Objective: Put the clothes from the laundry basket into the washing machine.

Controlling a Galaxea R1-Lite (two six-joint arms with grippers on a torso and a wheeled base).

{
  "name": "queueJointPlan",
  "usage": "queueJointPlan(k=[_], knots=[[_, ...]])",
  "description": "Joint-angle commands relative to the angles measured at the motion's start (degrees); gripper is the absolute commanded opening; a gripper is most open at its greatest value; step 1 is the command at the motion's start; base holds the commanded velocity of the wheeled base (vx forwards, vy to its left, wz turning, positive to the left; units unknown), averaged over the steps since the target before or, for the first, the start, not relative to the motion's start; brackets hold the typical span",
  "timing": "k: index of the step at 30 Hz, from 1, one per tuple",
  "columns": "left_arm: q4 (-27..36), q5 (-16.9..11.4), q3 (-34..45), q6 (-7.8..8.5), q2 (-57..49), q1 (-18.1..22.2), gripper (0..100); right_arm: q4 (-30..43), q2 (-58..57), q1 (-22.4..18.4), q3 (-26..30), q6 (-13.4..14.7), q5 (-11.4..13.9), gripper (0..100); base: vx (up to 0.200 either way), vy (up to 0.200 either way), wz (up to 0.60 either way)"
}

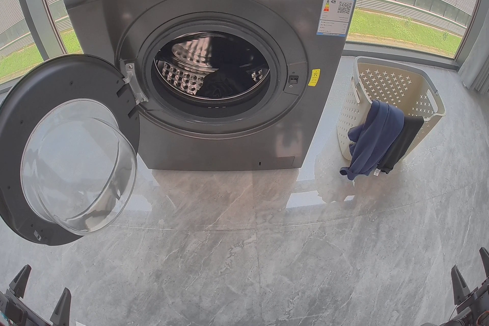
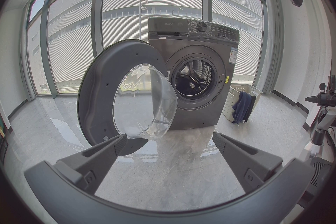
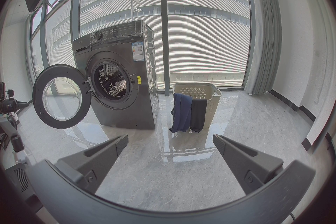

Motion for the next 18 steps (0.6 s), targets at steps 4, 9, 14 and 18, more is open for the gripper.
queueJointPlan(k=[4,9,14,18], knots=[[0.00,0.01,0.66,0.02,-0.22,0.00,100,0.04,-0.73,-0.01,0.90,-0.01,0.03,100,0.000,-0.150,0.00],[0.00,0.01,0.66,0.02,-0.22,0.00,100,0.04,-0.73,-0.10,0.90,-0.01,0.03,100,0.000,-0.200,0.00],[0.00,0.01,0.66,0.02,-0.22,0.00,100,0.04,-0.73,-0.10,0.90,-0.01,0.03,100,0.000,-0.120,0.00],[0.00,0.01,0.66,0.02,-0.22,0.00,100,0.04,-0.73,-0.10,0.90,0.08,0.03,100,0.000,0.000,0.00]])
